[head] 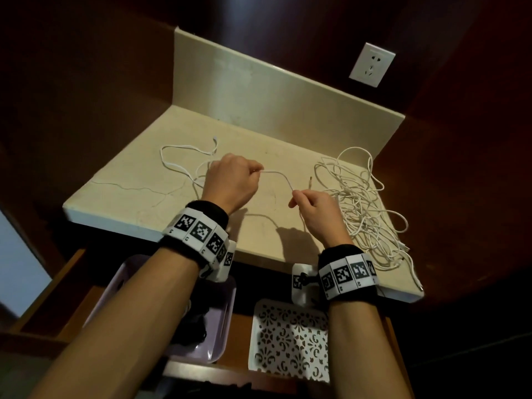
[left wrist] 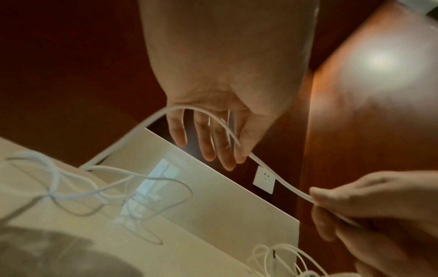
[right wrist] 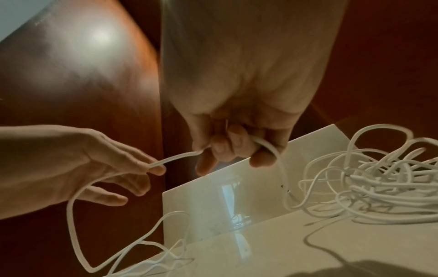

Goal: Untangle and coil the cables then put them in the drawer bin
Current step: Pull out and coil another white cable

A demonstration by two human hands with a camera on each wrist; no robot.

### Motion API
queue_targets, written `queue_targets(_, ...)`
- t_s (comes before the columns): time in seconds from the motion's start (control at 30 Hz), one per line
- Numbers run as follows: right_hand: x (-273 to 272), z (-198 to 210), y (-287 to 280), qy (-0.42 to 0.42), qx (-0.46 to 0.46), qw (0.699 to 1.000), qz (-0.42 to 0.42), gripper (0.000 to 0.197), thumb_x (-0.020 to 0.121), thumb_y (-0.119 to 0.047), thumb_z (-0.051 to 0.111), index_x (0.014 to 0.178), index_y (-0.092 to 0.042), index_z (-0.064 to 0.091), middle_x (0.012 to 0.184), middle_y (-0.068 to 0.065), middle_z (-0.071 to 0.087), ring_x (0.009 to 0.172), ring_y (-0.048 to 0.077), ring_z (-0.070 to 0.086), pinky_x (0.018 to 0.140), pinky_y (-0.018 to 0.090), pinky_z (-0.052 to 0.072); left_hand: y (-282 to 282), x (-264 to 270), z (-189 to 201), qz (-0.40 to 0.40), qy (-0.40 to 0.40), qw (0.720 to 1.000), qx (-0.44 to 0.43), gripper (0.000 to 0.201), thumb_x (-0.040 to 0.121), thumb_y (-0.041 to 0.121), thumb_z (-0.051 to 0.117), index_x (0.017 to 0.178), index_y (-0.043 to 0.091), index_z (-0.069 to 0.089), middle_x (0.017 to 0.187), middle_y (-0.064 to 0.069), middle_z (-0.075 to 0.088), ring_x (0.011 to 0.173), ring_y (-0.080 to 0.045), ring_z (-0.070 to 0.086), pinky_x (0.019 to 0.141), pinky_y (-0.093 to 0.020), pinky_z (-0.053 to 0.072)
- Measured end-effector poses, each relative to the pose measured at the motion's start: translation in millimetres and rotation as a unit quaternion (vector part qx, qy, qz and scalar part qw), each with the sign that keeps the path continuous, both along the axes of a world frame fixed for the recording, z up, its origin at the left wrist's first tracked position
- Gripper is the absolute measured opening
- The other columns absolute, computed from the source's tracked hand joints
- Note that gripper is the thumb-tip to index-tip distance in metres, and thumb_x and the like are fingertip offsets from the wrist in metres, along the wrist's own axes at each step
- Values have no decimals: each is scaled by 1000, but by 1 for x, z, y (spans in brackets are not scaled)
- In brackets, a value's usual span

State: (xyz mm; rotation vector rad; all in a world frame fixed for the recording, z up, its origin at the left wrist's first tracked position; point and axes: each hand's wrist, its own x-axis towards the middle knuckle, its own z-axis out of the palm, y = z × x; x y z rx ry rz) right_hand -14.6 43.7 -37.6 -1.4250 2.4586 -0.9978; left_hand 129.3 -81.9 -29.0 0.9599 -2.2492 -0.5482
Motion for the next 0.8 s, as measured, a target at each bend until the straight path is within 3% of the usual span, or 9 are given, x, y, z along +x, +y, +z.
queue_targets(0.17, 3, 5, -6, 28, 6, 1000, 7, 34, 100, -34, 47, 82, -18, 71, 60, -2, 56, 67, 20, 54, 65, 33, 36, 14, -16, -3, -36, -14, 999, -4, 36, 97, 32, 48, 131, 27, 59, 122, -3, 66, 117, -23, 53, 99, -38, 41)
queue_targets(0.27, -1, 6, -5, 38, 5, 999, 19, 33, 100, -35, 47, 84, -20, 72, 63, 1, 59, 68, 21, 55, 65, 33, 37, 17, -23, -3, -33, 13, 999, 9, 31, 98, 34, 48, 125, 29, 64, 118, -1, 68, 112, -23, 59, 91, -35, 44)
queue_targets(0.4, -8, 3, 0, 9, 2, 999, 52, 25, 95, -28, 50, 87, -23, 73, 55, -7, 54, 62, 15, 53, 63, 33, 40, 15, -32, -4, 8, 11, 1000, 6, 24, 99, 31, 47, 110, 24, 68, 104, -3, 71, 101, -26, 61, 79, -34, 41)
queue_targets(0.5, -20, 1, 2, -31, 12, 998, 62, 22, 93, -25, 52, 84, -23, 72, 58, -7, 59, 62, 14, 56, 65, 33, 44, 7, -33, -2, 44, 14, 999, 10, 24, 99, 29, 46, 109, 21, 66, 106, -5, 70, 101, -29, 60, 78, -35, 39)
queue_targets(0.6, -28, 2, 0, -42, 35, 996, 73, 21, 92, -23, 54, 79, -23, 71, 65, -6, 64, 73, 17, 64, 72, 35, 50, 3, -32, -1, 72, 12, 997, 14, 24, 99, 26, 45, 110, 21, 65, 108, -4, 69, 102, -29, 60, 80, -36, 41)
queue_targets(0.7, -29, -2, -6, -37, 38, 995, 89, 21, 94, -24, 54, 79, -24, 70, 65, -7, 64, 72, 14, 64, 71, 31, 49, 2, -37, -3, 76, -5, 997, 12, 29, 96, 19, 44, 120, 22, 61, 115, -3, 68, 107, -27, 59, 83, -37, 43)
queue_targets(0.8, -34, -4, -10, -28, 21, 995, 92, 22, 96, -26, 54, 82, -22, 71, 60, -7, 59, 56, 3, 52, 55, 16, 40, 1, -45, -5, 23, -32, 999, -8, 43, 93, 19, 48, 135, 28, 52, 125, -1, 61, 119, -23, 50, 93, -39, 41)
